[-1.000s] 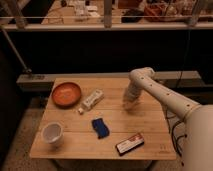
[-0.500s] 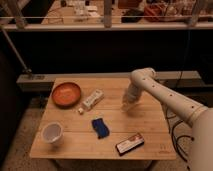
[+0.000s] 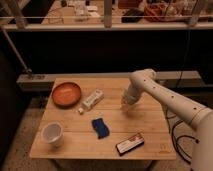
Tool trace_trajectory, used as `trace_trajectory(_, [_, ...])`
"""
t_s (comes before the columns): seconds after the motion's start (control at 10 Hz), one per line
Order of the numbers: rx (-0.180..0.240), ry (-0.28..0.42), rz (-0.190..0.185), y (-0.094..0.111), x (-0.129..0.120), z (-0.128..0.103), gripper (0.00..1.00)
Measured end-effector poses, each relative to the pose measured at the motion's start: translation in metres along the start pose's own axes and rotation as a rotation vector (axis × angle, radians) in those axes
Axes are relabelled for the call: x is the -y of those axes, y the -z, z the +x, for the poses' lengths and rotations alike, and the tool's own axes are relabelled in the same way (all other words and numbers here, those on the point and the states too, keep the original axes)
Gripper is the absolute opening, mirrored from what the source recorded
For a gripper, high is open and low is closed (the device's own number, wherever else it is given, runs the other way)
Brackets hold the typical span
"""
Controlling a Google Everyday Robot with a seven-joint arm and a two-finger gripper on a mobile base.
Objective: Place the pepper on the white sponge
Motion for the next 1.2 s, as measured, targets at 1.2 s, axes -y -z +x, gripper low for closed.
trace_trajectory(1.2, [0.044,0.088,0.003,-0.001,-0.005,-0.026,0.34])
